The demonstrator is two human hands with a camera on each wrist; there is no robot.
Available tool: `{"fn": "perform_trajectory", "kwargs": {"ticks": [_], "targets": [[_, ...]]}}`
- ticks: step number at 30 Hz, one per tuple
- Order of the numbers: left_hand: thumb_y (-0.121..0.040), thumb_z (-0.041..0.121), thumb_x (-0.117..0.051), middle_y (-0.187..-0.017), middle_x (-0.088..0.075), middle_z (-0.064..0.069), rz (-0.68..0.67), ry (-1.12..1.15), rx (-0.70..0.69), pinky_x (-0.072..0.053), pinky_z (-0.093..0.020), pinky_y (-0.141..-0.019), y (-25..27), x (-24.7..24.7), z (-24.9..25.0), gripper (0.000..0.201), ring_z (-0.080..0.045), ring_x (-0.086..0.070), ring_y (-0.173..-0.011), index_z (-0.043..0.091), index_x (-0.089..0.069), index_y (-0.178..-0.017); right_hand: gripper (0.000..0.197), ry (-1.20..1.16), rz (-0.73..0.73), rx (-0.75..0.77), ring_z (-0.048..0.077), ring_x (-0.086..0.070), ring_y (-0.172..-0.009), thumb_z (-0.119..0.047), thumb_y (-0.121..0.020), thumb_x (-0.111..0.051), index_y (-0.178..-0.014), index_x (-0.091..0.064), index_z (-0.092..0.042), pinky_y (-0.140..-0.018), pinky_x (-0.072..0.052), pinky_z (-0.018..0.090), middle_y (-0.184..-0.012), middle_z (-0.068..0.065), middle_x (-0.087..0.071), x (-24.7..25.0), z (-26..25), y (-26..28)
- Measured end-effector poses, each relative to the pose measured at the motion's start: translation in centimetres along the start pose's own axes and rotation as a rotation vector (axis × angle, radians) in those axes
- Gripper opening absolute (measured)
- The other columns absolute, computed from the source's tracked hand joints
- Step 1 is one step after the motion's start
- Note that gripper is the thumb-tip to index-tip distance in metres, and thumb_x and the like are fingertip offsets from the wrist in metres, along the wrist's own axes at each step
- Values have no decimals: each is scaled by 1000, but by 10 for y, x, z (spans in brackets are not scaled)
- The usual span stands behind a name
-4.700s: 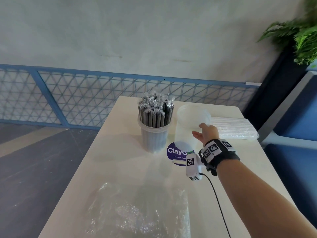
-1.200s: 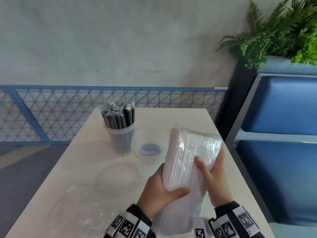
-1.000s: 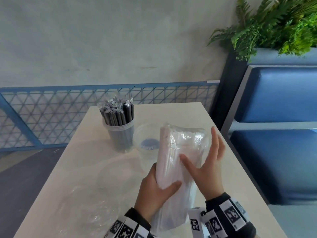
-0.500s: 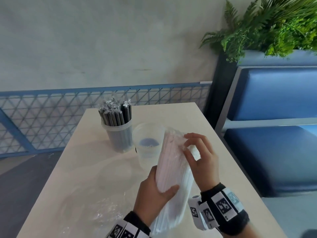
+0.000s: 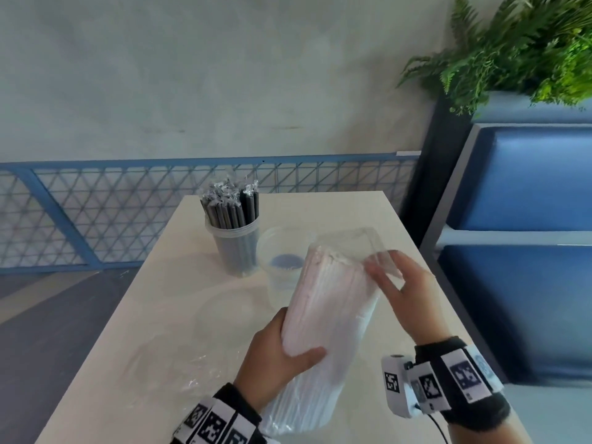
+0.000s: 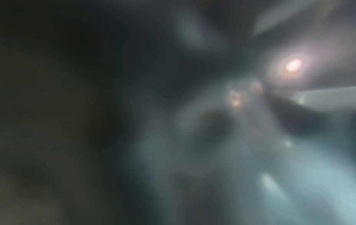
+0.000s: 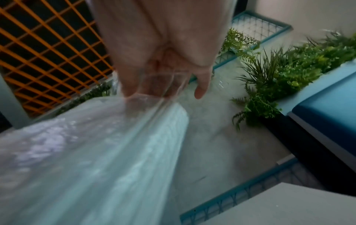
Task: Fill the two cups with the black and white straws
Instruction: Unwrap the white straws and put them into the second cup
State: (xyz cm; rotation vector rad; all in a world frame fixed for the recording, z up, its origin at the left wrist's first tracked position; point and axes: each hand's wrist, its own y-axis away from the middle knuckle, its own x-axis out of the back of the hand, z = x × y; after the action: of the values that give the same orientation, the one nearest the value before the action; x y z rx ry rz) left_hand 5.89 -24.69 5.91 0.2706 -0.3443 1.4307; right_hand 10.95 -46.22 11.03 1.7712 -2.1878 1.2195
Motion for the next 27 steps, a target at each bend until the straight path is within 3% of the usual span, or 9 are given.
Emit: {"fn": "perform_trajectory", "kwargs": {"ticks": [3, 6, 8, 10, 14, 17, 22, 25, 27], "targets": [[-62, 43, -82, -98, -65, 23, -114, -119, -68, -48, -13, -74, 2, 17, 7, 53, 6, -62, -89, 39, -52, -106, 11, -132, 150, -210, -5, -61, -56, -2, -87, -56, -82, -62, -9, -58, -40, 2, -68, -10, -66, 9, 14, -17], [-60, 50, -80, -100, -65, 22, -162, -227, -122, -48, -17, -79, 2, 39, 16, 60, 6, -61, -91, 41, -51, -112, 10, -155, 190, -311, -3, -59, -57, -5, -86, -53, -90, -59, -12, -57, -39, 2, -80, -1, -67, 13, 18, -24], [-60, 46, -82, -103, -65, 23, -121, -212, -117, -48, -17, -82, 1, 53, 17, 61, 5, -61, -94, 38, -52, -113, 10, -103, 374, -239, 0, -53, -67, -19, -86, -59, -94, -54, -20, -67, -40, 5, -91, -3, -61, 10, 12, -17], [-60, 40, -84, -105, -63, 25, -66, -188, -115, -48, -15, -82, 0, 65, 16, 60, 5, -60, -96, 38, -53, -112, 10, -135, 495, -48, 2, -51, -68, -28, -86, -58, -89, -49, -30, -70, -44, 14, -81, -15, -55, 8, -5, -9], [-57, 43, -85, -106, -61, 29, -33, -159, -125, -45, -9, -80, -1, 83, 16, 63, 8, -58, -98, 42, -53, -111, 15, -104, 40, 227, 0, -60, -87, -25, -89, -49, -95, -63, -21, -80, -46, 9, -93, -24, -59, -6, -36, -1], [-53, 49, -81, -106, -63, 24, 24, -102, -130, -45, -8, -78, 0, 89, 11, 63, 6, -58, -98, 43, -55, -110, 22, -98, -102, 300, -1, -57, -95, -24, -90, -49, -101, -67, -19, -85, -42, 7, -101, -31, -56, -14, -57, -10], [-48, 40, -88, -100, -66, 25, 127, 116, -6, -51, -17, -74, 2, 89, -18, 63, 5, -62, -93, 52, -55, -100, 20, -30, -270, 383, -1, -54, -81, -6, -85, -61, -103, -66, -14, -75, -43, 6, -90, -13, -63, -35, -94, -34], [-43, 43, -83, -104, -65, 21, 168, 153, 62, -49, -25, -82, 3, 89, -44, 63, 3, -61, -96, 60, -54, -97, 27, 75, -444, 393, 18, -58, -89, -9, -84, -61, -111, -62, -13, -76, -48, 26, -98, 3, -66, -61, -104, -39], [-43, 44, -81, -104, -64, 23, 186, 137, 87, -48, -24, -82, 6, 89, -59, 63, 6, -59, -94, 60, -52, -97, 32, 123, -567, 379, 24, -57, -97, -16, -85, -62, -117, -59, -13, -80, -45, 27, -105, 6, -64, -77, -104, -39]]}}
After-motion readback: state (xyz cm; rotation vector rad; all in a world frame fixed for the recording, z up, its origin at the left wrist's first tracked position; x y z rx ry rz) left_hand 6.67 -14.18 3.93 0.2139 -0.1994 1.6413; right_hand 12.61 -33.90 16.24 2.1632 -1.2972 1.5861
